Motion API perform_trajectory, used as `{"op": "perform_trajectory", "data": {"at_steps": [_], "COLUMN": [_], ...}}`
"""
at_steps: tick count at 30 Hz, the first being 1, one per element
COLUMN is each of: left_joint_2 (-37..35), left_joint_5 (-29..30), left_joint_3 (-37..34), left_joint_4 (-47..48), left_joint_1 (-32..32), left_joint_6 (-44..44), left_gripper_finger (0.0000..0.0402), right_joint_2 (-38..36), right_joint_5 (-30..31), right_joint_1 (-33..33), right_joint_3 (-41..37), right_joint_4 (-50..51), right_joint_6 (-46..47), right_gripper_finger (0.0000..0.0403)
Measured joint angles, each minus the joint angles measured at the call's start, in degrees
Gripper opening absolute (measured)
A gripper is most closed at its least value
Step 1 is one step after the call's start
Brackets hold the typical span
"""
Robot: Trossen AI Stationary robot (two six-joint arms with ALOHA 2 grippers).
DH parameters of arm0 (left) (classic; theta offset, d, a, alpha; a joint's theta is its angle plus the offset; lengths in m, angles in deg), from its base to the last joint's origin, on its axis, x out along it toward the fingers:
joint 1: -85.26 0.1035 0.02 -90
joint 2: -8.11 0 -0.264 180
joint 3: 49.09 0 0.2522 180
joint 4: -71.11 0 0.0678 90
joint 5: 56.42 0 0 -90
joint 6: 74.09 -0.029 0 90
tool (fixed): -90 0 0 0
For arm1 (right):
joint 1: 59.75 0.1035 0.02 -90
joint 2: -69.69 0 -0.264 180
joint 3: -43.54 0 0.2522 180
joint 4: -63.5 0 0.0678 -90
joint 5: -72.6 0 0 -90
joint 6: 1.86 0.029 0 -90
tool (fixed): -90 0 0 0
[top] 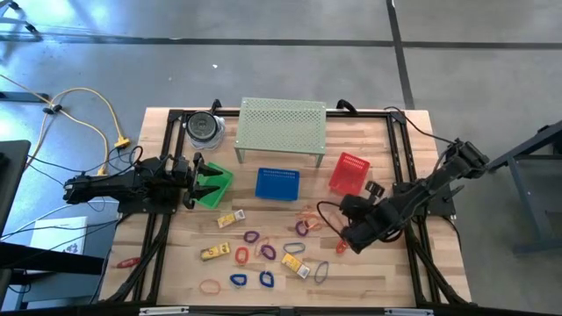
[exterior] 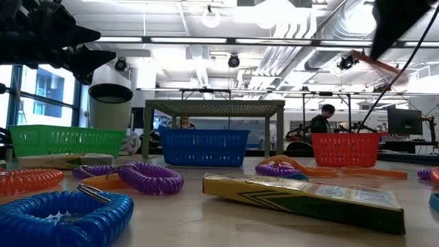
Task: Pick & Place Office Desk Supplies
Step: Put the orange rubber band into the red bin
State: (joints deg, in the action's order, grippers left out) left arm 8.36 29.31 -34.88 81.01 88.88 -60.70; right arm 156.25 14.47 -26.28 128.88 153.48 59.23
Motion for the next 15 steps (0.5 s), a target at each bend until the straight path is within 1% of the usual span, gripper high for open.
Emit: {"op": "perform_trajectory", "data": {"at_steps": [3, 7, 15], "left_joint_2": [0.0, 0.0, 0.0], "left_joint_5": [0.0, 0.0, 0.0], "left_joint_3": [0.0, 0.0, 0.0], "left_joint_4": [0.0, 0.0, 0.7], "left_joint_1": [0.0, 0.0, 0.0], "left_joint_6": [0.0, 0.0, 0.0], "left_gripper_finger": [0.0246, 0.0246, 0.0246], "right_joint_2": [0.0, 0.0, 0.0], "right_joint_5": [5.4, 10.5, 10.6], "right_joint_1": [-1.1, -4.4, -11.3], "right_joint_3": [0.6, 0.6, 0.6], "right_joint_4": [0.8, 5.1, 9.8], "right_joint_6": [-2.5, -2.7, -5.5], "right_gripper_finger": [0.0002, 0.0002, 0.0002]}}
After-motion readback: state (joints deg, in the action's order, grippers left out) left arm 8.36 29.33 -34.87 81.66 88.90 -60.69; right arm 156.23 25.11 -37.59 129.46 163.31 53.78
